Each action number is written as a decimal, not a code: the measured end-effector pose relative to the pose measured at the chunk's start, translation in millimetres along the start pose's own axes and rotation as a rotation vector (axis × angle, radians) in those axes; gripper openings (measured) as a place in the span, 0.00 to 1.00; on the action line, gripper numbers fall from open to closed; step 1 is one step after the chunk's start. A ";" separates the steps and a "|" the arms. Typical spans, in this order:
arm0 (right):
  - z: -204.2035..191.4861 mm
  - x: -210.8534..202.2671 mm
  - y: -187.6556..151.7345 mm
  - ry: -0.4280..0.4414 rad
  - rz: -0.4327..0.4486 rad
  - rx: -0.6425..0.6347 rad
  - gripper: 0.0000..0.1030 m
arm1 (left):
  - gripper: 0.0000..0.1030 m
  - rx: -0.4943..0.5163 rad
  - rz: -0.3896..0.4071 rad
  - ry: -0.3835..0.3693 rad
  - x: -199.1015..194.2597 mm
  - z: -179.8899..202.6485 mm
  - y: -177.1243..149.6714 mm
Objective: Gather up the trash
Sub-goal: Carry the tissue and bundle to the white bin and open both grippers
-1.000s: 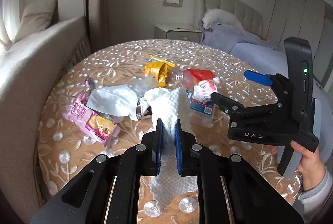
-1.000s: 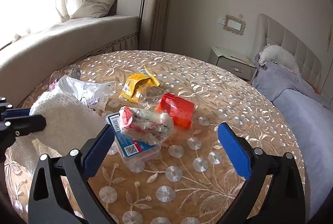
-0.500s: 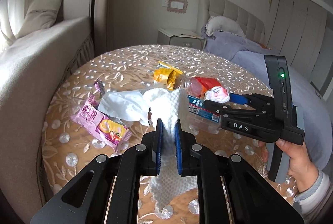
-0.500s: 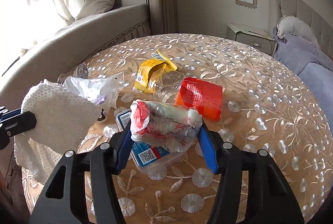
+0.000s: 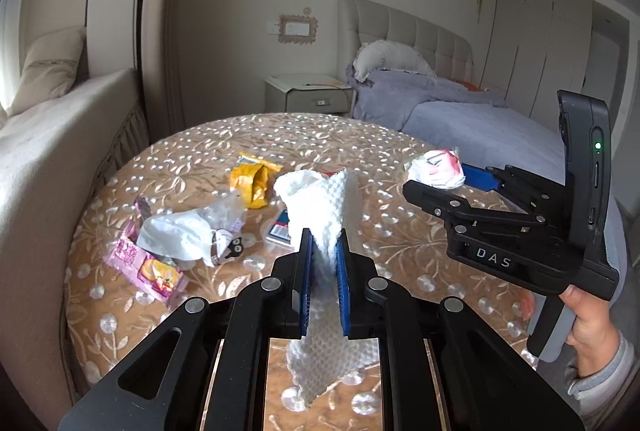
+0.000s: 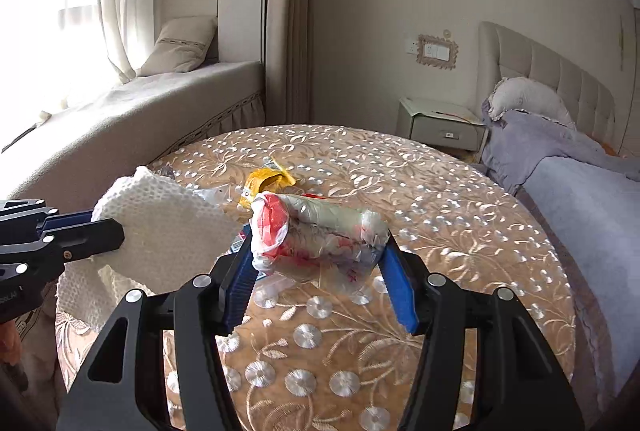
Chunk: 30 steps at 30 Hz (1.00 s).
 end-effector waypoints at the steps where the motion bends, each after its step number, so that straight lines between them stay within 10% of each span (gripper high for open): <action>1: 7.4 -8.7 -0.5 -0.013 0.010 0.008 0.57 | 0.10 0.010 -0.001 -0.014 1.8 9.8 1.5; 30: 227.0 -186.0 -122.0 -0.520 0.026 0.253 0.57 | 0.10 0.362 -0.112 -0.511 62.1 322.2 -24.2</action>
Point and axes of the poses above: each gripper's, at about its wrist camera, not at the fingertips, and x roughly the way its jaws point, z to its right, y to its top, the point moved 6 cm from there along x, roughly the way its jaws point, and after that the axes turned 4 degrees about x, right-handed, at the moved point
